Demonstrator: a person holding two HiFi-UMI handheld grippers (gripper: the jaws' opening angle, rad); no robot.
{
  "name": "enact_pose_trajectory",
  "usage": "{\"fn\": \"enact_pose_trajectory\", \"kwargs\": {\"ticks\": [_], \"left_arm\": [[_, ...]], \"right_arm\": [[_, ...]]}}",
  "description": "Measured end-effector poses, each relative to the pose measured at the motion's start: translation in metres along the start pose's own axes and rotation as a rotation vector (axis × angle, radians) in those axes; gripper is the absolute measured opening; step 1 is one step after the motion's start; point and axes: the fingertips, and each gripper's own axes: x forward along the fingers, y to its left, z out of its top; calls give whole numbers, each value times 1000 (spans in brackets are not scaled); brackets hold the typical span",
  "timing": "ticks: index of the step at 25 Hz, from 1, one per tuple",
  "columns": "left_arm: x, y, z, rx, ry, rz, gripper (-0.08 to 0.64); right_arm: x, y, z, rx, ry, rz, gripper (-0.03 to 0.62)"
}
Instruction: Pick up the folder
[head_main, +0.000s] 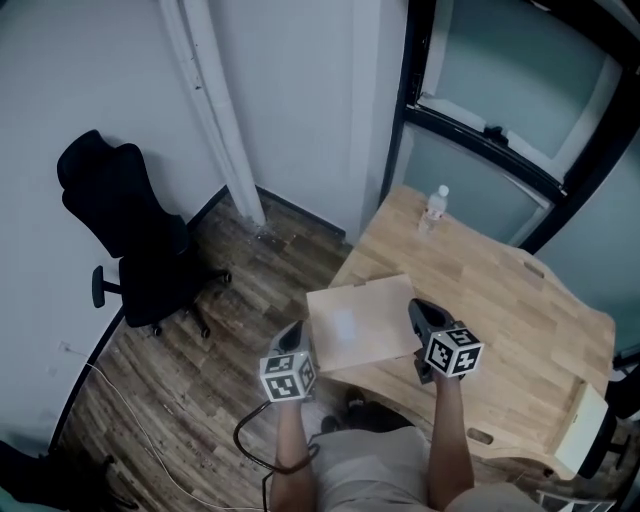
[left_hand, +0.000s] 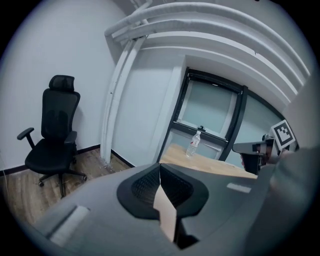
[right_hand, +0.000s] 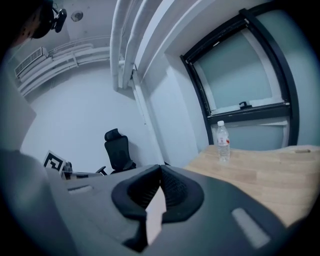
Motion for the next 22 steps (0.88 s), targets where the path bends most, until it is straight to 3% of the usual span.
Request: {"fn": "enact_pose_trajectory", "kwargs": {"ticks": [3, 8, 14, 18, 22], "left_arm": [[15, -3, 24, 35, -13, 19, 8], [34, 1, 39, 66, -6, 49, 8], [54, 13, 7, 58, 83, 77, 8], [64, 11, -30, -79, 114, 47, 8], [75, 8, -69, -103, 202, 30, 9]], "right_arm": [[20, -15, 24, -51, 21, 18, 2], [52, -38, 40, -11, -11, 31, 2], [83, -47, 6, -43, 89, 102, 2], [82, -54, -19, -51, 132, 176, 2], [64, -80, -63, -3, 178, 136, 2]]}}
